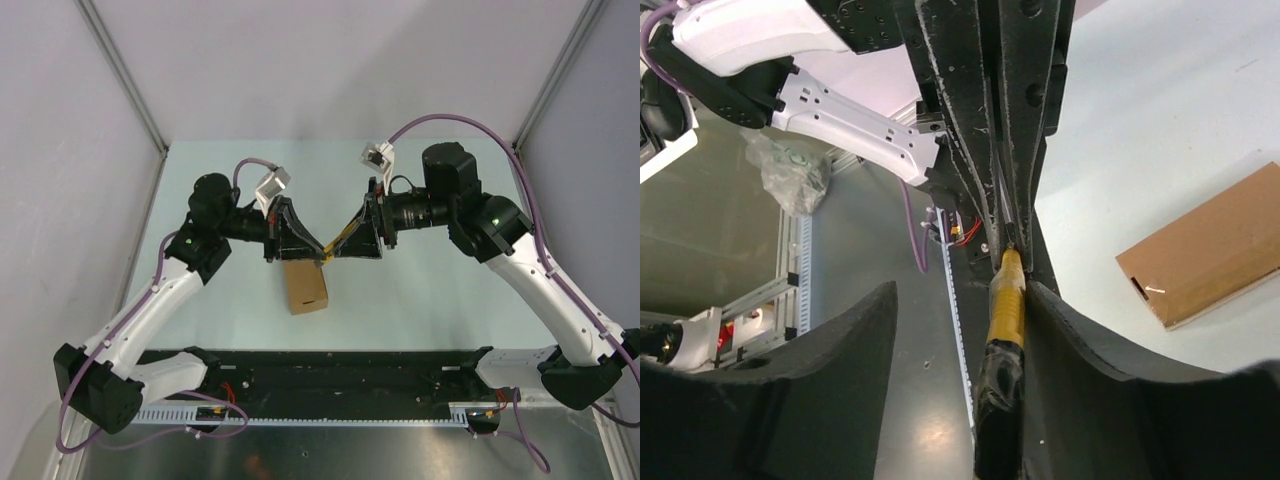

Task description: Unpack the express box

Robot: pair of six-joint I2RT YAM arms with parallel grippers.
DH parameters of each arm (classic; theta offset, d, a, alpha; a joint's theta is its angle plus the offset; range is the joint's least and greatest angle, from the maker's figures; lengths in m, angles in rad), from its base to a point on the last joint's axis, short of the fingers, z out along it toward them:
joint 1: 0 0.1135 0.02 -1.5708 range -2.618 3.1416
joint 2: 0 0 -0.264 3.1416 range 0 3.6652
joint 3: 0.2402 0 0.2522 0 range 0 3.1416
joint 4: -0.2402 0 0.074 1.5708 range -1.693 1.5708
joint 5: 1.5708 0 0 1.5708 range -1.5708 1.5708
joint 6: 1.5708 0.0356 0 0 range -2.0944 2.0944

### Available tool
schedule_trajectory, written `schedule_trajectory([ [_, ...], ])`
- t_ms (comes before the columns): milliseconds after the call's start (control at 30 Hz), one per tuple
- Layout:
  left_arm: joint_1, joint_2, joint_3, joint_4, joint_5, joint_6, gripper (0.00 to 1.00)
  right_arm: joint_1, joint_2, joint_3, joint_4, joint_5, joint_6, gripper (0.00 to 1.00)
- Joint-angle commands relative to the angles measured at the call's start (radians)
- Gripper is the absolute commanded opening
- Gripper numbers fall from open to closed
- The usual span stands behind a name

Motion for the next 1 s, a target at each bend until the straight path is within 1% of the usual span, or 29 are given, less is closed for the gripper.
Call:
schedule_trajectory([
  [0,0.002,0.0,0.012,0.011,0.001,0.03,0.0,-0.001,-0.013,0.041,-0.019,-0.025,-0.001,0.55],
  [67,0.002,0.0,0.014,0.011,0.005,0.03,0.0,-0.001,-0.006,0.042,-0.023,-0.021,-0.005,0.52],
  [200,0.002,-0.005,0.015,0.009,0.008,0.029,0.0,-0.001,0.007,0.047,-0.039,0.004,-0.015,0.5],
  [333,0.002,-0.002,0.018,0.009,0.005,0.029,0.0,0.002,0.019,0.044,-0.042,0.004,-0.016,0.41],
  [467,0.002,0.0,0.02,0.009,0.008,0.029,0.0,0.005,0.027,0.042,-0.042,0.012,-0.021,0.4],
  [567,0.002,-0.002,0.018,0.009,0.008,0.027,0.0,0.005,0.031,0.041,-0.034,0.013,-0.019,0.33],
  [600,0.002,-0.003,0.018,0.009,0.008,0.027,0.0,0.005,0.031,0.039,-0.032,0.015,-0.018,0.27],
  [700,0.002,-0.002,0.017,0.009,0.007,0.027,0.0,0.007,0.034,0.038,-0.023,0.021,-0.013,0.2],
  [767,0.002,-0.003,0.014,0.009,0.007,0.026,0.0,0.009,0.039,0.038,-0.019,0.022,-0.012,0.17],
  [800,0.002,-0.004,0.014,0.009,0.008,0.026,0.0,0.009,0.038,0.038,-0.019,0.024,-0.009,0.13],
  [867,0.002,-0.007,0.009,0.009,0.007,0.027,0.0,0.009,0.039,0.036,-0.016,0.024,-0.009,0.1],
  [900,0.002,-0.008,0.009,0.009,0.007,0.027,0.0,0.009,0.038,0.035,-0.011,0.027,-0.009,0.02],
  [933,0.002,-0.008,0.008,0.009,0.01,0.027,0.0,0.009,0.038,0.032,-0.011,0.03,-0.009,0.0],
  [967,0.004,-0.007,0.008,0.009,0.008,0.029,0.0,0.009,0.036,0.03,-0.009,0.033,-0.01,0.0],
])
